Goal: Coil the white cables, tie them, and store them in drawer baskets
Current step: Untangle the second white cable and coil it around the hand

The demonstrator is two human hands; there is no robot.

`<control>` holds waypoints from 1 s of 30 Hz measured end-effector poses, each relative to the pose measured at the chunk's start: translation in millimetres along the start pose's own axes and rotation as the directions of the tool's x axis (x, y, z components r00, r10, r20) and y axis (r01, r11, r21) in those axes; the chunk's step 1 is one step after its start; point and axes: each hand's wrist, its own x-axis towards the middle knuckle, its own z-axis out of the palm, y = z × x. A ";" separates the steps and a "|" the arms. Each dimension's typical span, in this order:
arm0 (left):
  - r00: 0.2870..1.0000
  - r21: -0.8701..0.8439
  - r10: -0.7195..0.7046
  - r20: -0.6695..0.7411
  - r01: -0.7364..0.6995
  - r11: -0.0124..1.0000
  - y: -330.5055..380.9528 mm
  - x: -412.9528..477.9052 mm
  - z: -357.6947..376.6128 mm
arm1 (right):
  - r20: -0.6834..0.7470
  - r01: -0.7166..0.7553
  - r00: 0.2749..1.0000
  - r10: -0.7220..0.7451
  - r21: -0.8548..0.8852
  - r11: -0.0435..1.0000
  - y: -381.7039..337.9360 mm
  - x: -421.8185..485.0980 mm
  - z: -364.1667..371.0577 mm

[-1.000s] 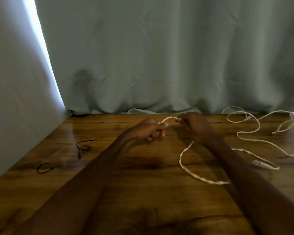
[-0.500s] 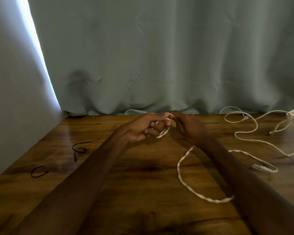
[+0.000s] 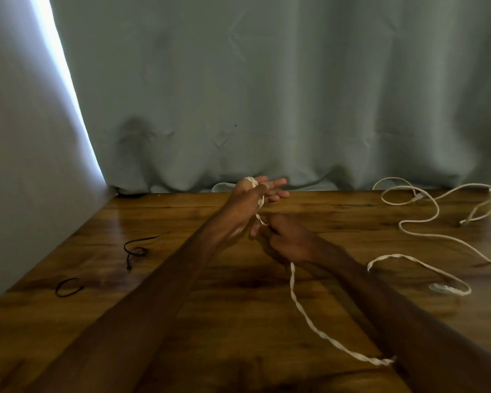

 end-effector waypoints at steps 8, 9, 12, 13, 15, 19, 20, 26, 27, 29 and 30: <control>0.986 0.465 0.153 -0.064 -0.106 0.879 -21.6 6.1 -14.0 | 0.151 -0.270 0.961 0.232 0.333 0.903 -13.6 -4.8 -25.7; 0.986 0.533 0.163 -0.044 -0.115 0.838 -23.2 4.8 -17.2 | 0.211 -0.339 0.939 0.270 0.457 0.822 -16.0 -6.1 -27.6; 0.974 0.736 0.222 0.051 -0.187 0.651 -21.6 -0.3 -21.9 | 0.405 -0.518 0.855 0.323 0.680 0.519 -22.9 -7.4 -40.2; 0.970 0.780 0.231 0.079 -0.204 0.591 -20.5 -1.9 -22.0 | 0.444 -0.545 0.838 0.316 0.694 0.471 -23.7 -7.8 -46.1; 0.961 0.865 0.248 0.126 -0.228 0.446 -20.1 -3.8 -22.0 | 0.483 -0.564 0.826 0.292 0.687 0.458 -24.4 -9.6 -56.3; 0.989 0.849 0.137 0.047 -0.112 0.517 -19.1 -9.6 -27.7 | 0.452 -0.520 0.852 0.262 0.684 0.512 -22.8 -17.3 -70.6; 0.997 0.793 0.066 0.039 -0.071 0.605 -18.0 -11.8 -27.3 | 0.420 -0.490 0.871 0.256 0.696 0.525 -21.8 -18.2 -73.8; 0.903 0.333 -0.321 0.285 0.220 0.917 -1.0 -16.1 -6.9 | 0.148 -0.278 0.960 0.239 0.620 0.733 -10.5 -17.3 -79.3; 0.855 0.334 -0.371 0.363 0.252 0.908 1.6 -16.4 -4.1 | 0.094 -0.244 0.968 0.234 0.575 0.781 -8.1 -16.4 -78.3; 0.808 0.310 -0.361 0.466 0.233 0.922 5.4 -15.6 -0.4 | 0.009 -0.192 0.976 0.219 0.519 0.833 -4.4 -15.9 -77.0; 0.812 0.280 -0.324 0.485 0.206 0.937 7.0 -15.6 0.3 | -0.018 -0.165 0.979 0.203 0.514 0.842 -4.5 -16.9 -76.5</control>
